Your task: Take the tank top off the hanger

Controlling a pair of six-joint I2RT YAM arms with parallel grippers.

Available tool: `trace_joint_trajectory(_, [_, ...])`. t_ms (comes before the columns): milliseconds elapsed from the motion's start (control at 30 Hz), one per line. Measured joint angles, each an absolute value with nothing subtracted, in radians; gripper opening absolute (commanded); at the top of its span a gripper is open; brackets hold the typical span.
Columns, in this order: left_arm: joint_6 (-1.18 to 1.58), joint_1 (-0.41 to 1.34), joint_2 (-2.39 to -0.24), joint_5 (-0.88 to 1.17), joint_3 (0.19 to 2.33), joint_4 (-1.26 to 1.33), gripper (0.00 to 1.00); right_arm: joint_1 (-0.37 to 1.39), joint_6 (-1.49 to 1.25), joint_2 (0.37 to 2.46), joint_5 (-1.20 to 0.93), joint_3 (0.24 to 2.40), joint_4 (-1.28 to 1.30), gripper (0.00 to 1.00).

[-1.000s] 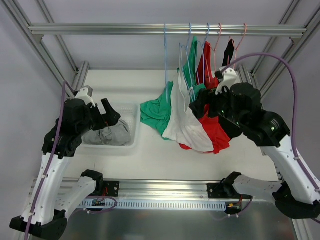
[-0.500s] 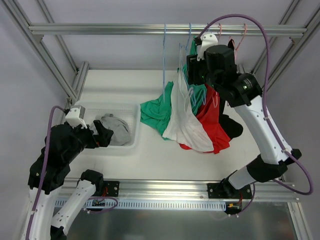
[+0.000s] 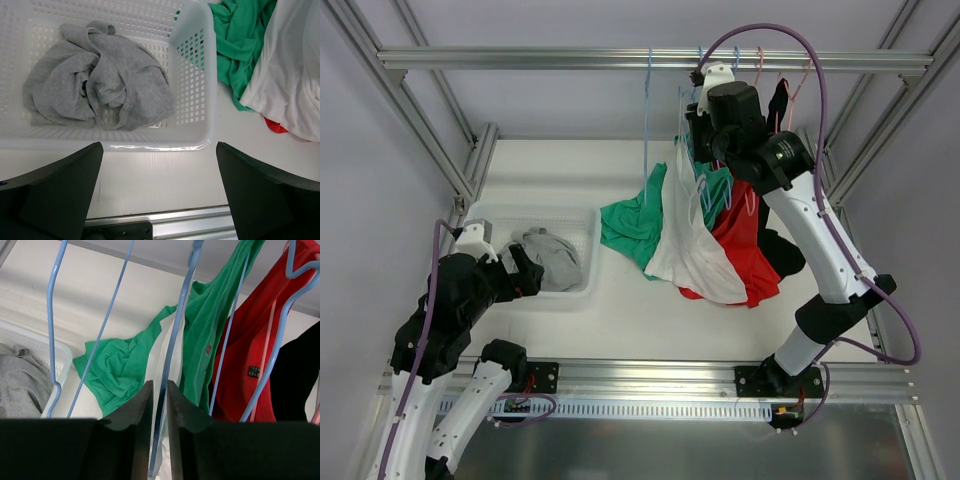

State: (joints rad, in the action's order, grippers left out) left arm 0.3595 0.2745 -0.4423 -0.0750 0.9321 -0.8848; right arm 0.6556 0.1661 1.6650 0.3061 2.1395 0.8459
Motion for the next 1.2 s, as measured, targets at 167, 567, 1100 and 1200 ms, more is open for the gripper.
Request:
trace_joint_trajectory(167, [0.368, 0.274, -0.443, -0.088, 0.921, -0.875, 0.99, 0.655, 0.135, 1.67, 0.312, 2.142, 0.846, 0.06])
trace_joint_trajectory(567, [0.375, 0.274, -0.443, -0.088, 0.92, -0.865, 0.99, 0.654, 0.064, 1.673, 0.321, 2.101, 0.771, 0.0])
trace_joint_trajectory(1100, [0.375, 0.274, -0.429, -0.088, 0.917, -0.85, 0.99, 0.654, 0.06, 1.574, 0.291, 2.0, 0.626, 0.0])
trace_joint_trajectory(1200, [0.375, 0.274, -0.423, -0.088, 0.917, -0.85, 0.99, 0.654, 0.06, 1.539, 0.282, 1.989, 0.611, 0.0])
